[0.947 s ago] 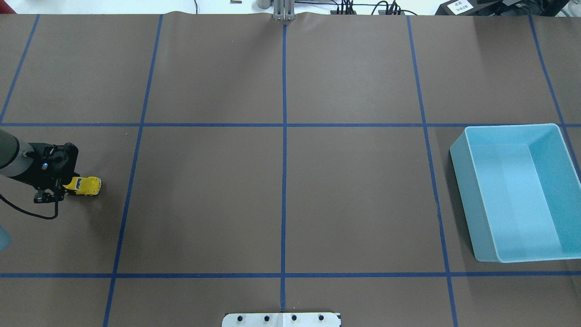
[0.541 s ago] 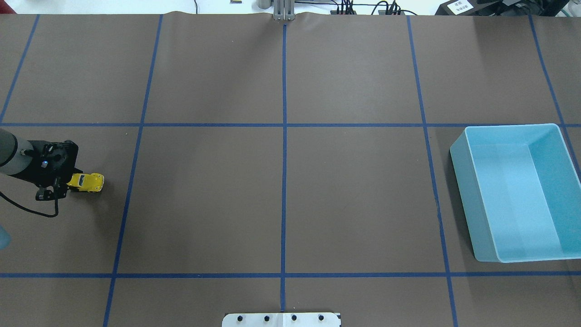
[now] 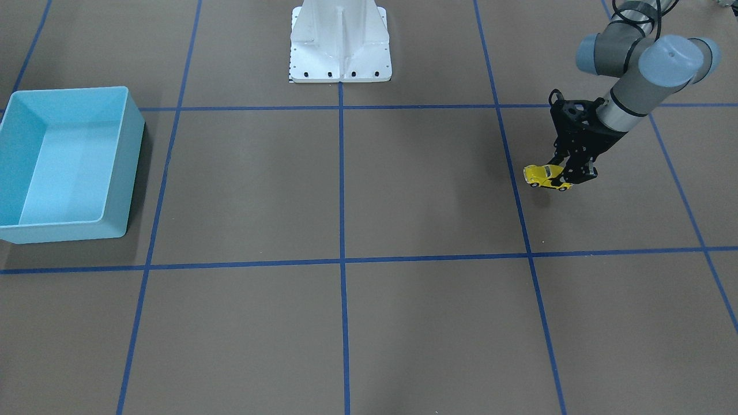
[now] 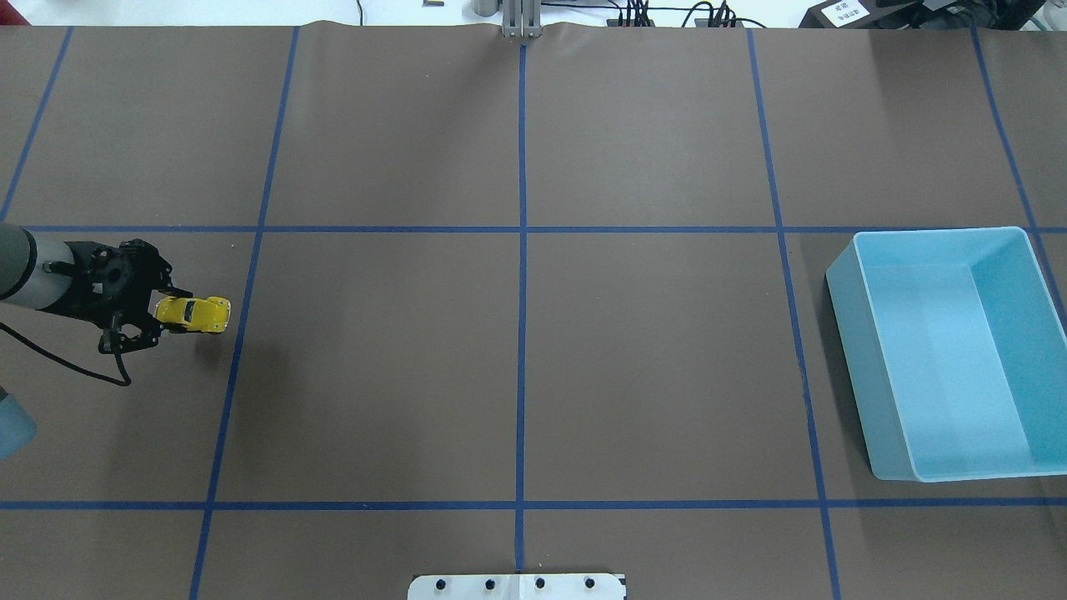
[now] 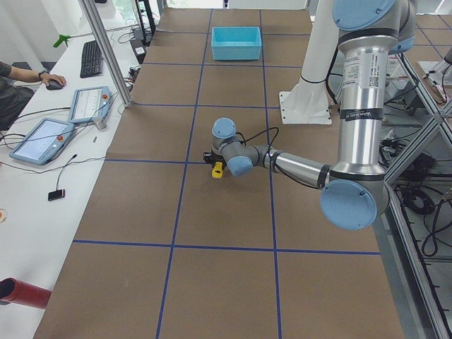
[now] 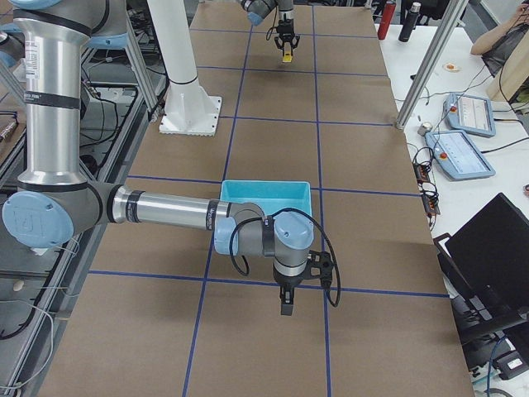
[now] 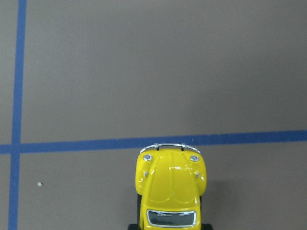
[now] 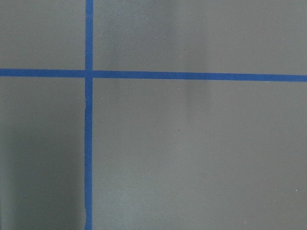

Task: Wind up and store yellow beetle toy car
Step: 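Press the car down with the left gripper and push it toward the bin, then drag the pressed car back toward the left arm to wind it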

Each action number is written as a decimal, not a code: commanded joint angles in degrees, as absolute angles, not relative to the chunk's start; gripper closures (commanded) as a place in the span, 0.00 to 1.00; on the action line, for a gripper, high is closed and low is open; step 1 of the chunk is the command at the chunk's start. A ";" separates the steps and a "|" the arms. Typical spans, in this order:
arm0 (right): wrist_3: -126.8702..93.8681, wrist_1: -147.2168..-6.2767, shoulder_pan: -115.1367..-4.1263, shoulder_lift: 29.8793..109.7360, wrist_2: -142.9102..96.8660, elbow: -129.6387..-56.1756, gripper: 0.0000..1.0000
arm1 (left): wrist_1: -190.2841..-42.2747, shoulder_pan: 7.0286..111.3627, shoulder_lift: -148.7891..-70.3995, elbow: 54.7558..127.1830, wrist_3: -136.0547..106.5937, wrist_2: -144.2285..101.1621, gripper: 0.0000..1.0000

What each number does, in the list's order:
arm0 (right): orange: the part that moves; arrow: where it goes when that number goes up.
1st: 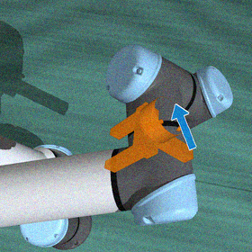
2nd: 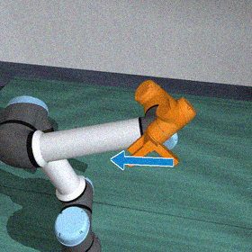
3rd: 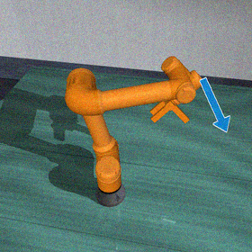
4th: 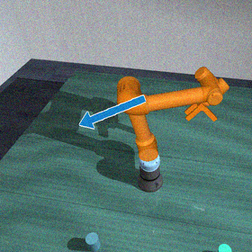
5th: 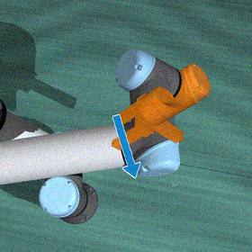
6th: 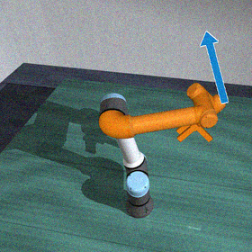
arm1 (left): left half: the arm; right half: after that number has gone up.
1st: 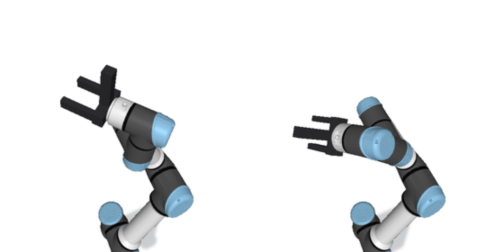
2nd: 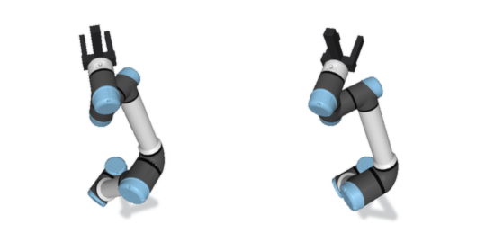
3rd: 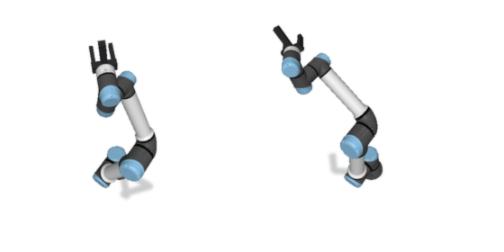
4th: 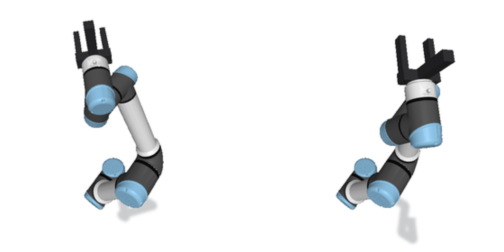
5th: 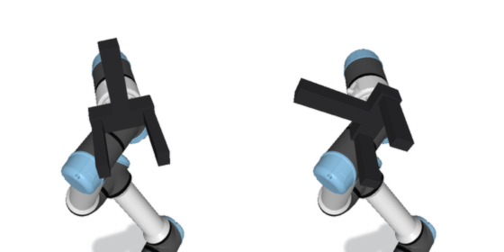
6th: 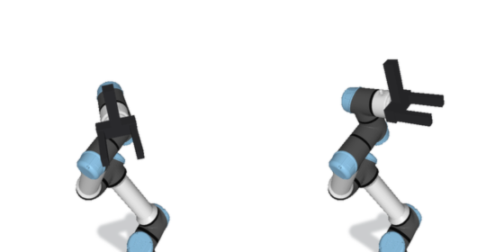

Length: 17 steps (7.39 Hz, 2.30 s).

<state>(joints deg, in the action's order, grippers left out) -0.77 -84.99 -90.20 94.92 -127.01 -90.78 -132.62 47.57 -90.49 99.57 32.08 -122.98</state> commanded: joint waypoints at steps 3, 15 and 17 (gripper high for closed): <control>-0.79 -84.99 -90.26 95.01 -127.00 -90.61 0.01 | -132.98 44.13 -94.04 96.68 31.64 -126.91 0.94; -0.79 -84.99 -90.26 95.36 -127.09 -90.79 0.01 | -132.19 46.31 -90.70 93.96 35.93 -131.92 0.94; -0.79 -84.99 -90.26 95.19 -127.09 -90.88 0.01 | -132.19 47.89 -90.27 92.82 37.52 -133.33 0.94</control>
